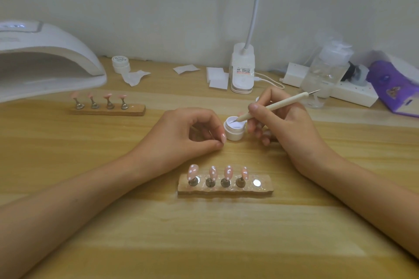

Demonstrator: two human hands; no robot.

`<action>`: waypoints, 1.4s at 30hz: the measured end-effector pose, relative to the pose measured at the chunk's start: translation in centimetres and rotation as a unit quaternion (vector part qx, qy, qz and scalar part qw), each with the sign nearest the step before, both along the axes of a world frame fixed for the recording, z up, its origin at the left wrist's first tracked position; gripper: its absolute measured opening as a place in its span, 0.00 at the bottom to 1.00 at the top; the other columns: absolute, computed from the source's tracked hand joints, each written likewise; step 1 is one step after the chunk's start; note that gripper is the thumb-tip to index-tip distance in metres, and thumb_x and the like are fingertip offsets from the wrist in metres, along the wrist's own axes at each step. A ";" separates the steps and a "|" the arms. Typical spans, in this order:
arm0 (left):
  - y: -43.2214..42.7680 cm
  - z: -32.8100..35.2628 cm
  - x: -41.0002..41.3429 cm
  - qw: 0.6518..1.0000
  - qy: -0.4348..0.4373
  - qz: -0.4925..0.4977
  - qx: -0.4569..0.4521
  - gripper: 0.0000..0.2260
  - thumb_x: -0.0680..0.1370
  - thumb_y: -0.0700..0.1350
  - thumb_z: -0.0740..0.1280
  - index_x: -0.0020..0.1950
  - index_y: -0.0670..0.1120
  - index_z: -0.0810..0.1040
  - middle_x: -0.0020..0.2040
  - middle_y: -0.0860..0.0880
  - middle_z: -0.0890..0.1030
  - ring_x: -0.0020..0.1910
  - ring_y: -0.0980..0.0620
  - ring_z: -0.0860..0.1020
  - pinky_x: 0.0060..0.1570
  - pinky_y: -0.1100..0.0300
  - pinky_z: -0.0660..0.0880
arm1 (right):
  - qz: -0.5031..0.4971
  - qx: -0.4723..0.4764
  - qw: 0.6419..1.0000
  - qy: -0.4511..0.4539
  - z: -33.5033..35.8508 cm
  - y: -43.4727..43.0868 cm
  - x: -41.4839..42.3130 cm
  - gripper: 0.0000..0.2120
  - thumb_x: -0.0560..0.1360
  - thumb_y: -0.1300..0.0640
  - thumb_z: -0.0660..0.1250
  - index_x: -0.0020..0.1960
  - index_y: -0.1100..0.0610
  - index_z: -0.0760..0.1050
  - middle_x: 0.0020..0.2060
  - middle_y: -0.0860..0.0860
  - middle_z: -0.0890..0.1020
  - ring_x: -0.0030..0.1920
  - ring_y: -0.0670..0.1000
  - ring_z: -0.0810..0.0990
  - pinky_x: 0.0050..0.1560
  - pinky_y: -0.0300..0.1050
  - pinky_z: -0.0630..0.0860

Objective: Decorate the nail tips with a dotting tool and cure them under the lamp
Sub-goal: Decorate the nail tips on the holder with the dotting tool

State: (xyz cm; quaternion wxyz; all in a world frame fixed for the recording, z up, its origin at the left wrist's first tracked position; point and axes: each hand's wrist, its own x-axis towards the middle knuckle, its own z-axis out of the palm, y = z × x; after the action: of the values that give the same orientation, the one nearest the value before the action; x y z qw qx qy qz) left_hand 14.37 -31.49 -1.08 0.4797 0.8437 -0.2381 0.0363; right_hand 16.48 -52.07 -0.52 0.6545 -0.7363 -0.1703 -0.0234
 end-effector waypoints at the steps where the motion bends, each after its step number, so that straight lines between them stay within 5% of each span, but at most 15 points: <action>1: 0.0 0.0 0.0 1.000 -0.002 -0.005 0.007 0.07 0.71 0.35 0.75 0.40 0.47 0.82 0.35 0.62 0.81 0.33 0.65 0.77 0.36 0.76 0.68 | 0.001 -0.002 1.000 -0.001 0.0 0.0 0.0 0.11 0.79 0.61 0.65 0.40 0.57 0.69 0.31 0.57 0.80 0.30 0.50 0.75 0.25 0.38 0.70; 22: 0.1 -0.1 0.1 1.000 -0.007 -0.007 0.010 0.08 0.71 0.37 0.75 0.39 0.49 0.82 0.36 0.61 0.81 0.34 0.65 0.77 0.37 0.75 0.69 | 0.005 0.010 1.000 0.017 0.0 0.0 0.1 0.12 0.79 0.61 0.66 0.38 0.57 0.69 0.29 0.56 0.80 0.27 0.49 0.74 0.24 0.38 0.70; 42: 0.1 -0.2 0.1 1.000 -0.010 0.002 0.017 0.07 0.71 0.37 0.75 0.40 0.49 0.82 0.35 0.64 0.81 0.33 0.66 0.77 0.36 0.76 0.68 | -0.006 0.100 0.995 0.007 0.4 -0.3 0.1 0.11 0.75 0.50 0.66 0.39 0.55 0.70 0.31 0.52 0.81 0.28 0.48 0.77 0.25 0.37 0.71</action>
State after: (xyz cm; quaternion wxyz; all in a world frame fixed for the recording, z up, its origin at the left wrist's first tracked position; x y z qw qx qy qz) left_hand 14.50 -31.42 -1.26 0.4630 0.8517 -0.2421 0.0414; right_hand 16.55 -52.35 -0.15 0.7261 -0.6680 -0.1582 -0.0397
